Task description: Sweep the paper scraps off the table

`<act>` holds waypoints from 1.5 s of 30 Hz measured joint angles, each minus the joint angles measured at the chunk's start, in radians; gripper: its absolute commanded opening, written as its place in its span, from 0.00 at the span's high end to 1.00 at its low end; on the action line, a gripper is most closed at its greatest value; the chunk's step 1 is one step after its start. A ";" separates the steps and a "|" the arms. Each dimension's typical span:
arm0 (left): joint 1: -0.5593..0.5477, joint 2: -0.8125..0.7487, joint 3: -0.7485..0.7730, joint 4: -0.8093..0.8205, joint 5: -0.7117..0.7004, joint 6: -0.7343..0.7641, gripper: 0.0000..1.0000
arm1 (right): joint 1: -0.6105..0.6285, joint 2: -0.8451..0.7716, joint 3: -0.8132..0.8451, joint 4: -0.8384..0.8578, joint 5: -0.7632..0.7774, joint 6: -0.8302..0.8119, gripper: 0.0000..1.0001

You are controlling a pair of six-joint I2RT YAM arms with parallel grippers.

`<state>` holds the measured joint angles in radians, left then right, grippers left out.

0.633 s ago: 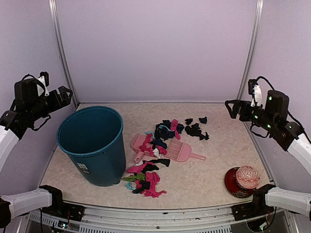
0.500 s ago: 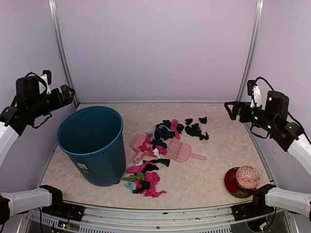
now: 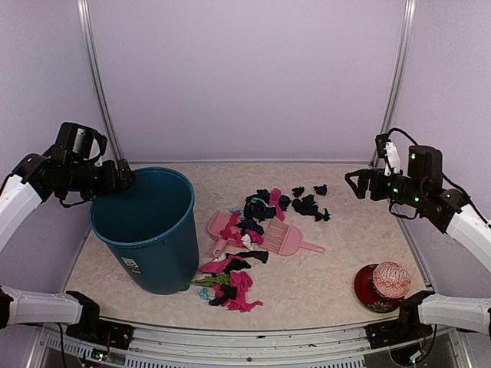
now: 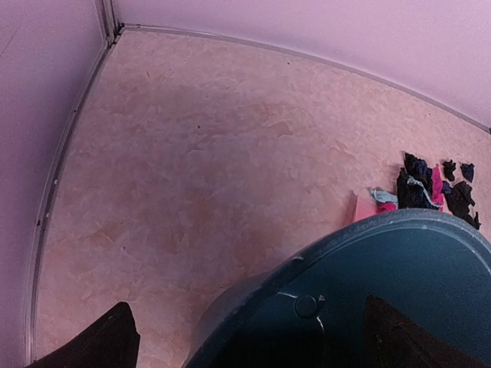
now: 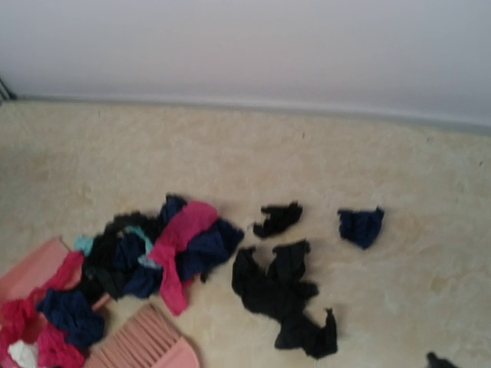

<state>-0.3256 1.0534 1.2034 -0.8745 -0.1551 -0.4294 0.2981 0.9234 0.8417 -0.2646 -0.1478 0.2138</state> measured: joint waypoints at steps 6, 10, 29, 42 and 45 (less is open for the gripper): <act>-0.040 -0.019 -0.002 -0.086 -0.040 -0.045 0.01 | 0.000 0.054 0.006 -0.025 -0.022 -0.016 0.00; -0.054 -0.032 -0.006 -0.127 -0.058 -0.069 0.01 | 0.000 0.059 0.006 -0.025 -0.035 -0.016 0.00; -0.082 -0.034 -0.008 -0.226 -0.095 -0.122 0.53 | 0.000 0.079 0.006 -0.021 -0.054 -0.032 0.00; -0.093 -0.023 0.040 -0.283 -0.115 -0.124 0.79 | 0.000 0.079 -0.002 -0.014 -0.054 -0.035 0.00; -0.093 -0.023 0.048 -0.288 -0.116 -0.125 0.90 | 0.000 0.079 -0.002 -0.015 -0.054 -0.037 0.00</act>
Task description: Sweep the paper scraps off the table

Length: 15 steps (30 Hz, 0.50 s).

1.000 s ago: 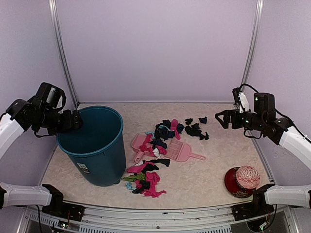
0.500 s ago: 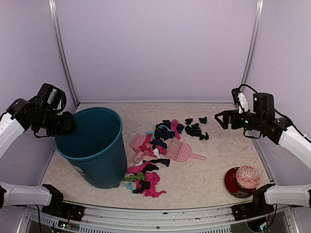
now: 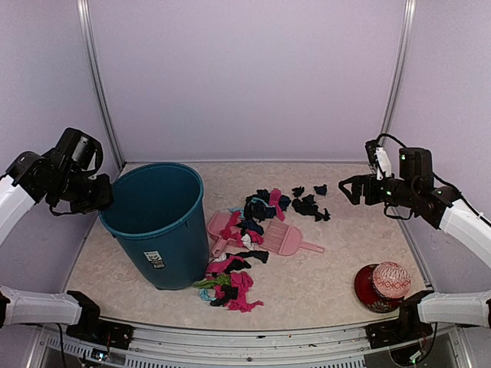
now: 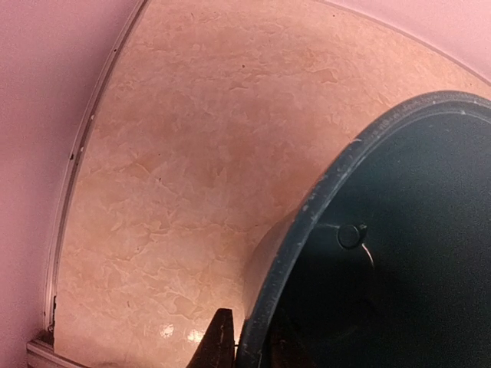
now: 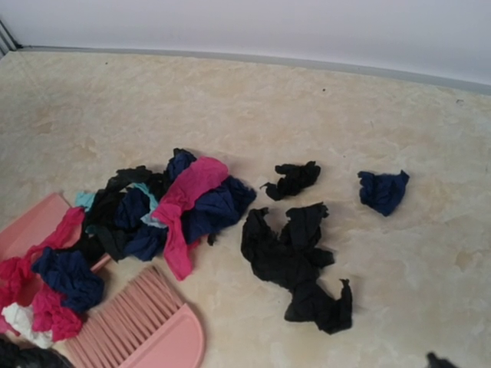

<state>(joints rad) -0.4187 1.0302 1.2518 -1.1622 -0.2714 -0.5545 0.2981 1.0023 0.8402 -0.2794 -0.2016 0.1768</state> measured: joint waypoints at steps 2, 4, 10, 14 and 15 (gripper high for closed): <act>0.000 0.000 0.001 0.000 0.000 -0.001 1.00 | 0.000 0.000 0.000 0.000 0.000 0.000 0.00; -0.002 0.001 0.010 -0.002 0.000 -0.005 1.00 | 0.000 0.000 0.000 0.000 0.000 0.000 0.00; -0.002 0.007 0.033 -0.022 -0.019 -0.004 1.00 | 0.000 0.000 -0.001 0.000 0.001 0.000 0.00; -0.002 0.012 0.066 -0.035 -0.031 -0.003 1.00 | 0.000 0.000 -0.001 0.000 0.004 0.000 0.00; -0.002 0.013 0.072 -0.036 -0.033 -0.002 1.00 | 0.000 0.000 -0.001 0.000 0.005 0.000 0.00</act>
<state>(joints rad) -0.4202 1.0428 1.3243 -1.1980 -0.3042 -0.5568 0.2981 1.0023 0.8394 -0.2798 -0.1967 0.1772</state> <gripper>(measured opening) 0.066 0.995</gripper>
